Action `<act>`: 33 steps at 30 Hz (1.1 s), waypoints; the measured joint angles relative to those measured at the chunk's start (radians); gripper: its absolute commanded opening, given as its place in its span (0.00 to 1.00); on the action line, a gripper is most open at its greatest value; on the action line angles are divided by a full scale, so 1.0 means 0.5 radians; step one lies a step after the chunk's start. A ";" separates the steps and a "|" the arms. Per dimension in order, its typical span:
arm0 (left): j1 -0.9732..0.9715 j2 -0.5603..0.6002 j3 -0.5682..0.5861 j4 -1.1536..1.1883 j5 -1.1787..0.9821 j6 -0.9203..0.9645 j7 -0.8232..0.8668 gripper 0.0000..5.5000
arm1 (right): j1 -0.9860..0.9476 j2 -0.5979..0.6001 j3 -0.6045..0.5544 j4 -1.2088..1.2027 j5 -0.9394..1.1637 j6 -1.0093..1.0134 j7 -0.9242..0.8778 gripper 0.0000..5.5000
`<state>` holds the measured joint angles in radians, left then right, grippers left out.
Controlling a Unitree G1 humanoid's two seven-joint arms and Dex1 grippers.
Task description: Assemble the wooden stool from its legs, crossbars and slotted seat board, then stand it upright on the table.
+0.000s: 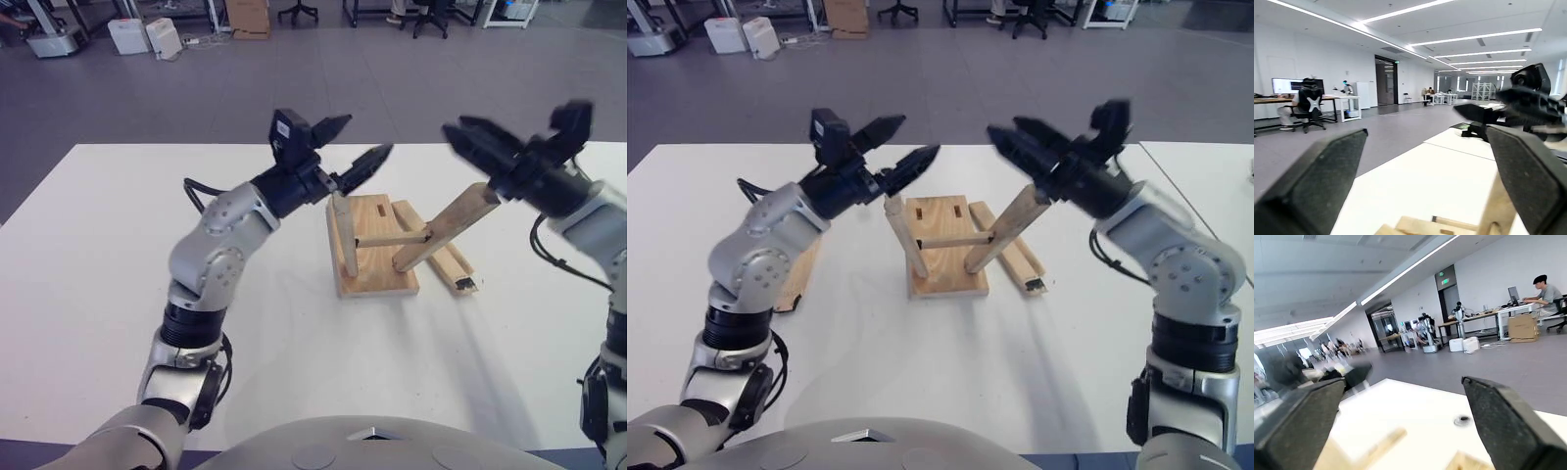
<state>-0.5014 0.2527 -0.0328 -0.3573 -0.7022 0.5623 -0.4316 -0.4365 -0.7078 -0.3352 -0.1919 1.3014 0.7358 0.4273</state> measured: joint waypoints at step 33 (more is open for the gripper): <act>0.989 0.986 -0.683 0.111 1.452 -0.499 -0.590 0.81 | -0.457 0.264 1.499 2.231 -2.883 -2.197 0.655 0.81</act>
<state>-0.0070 0.7457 -0.3745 -0.3015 0.0239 0.3126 -0.7265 -0.6652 -0.5756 0.4144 0.9235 -0.1403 -0.3629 0.7549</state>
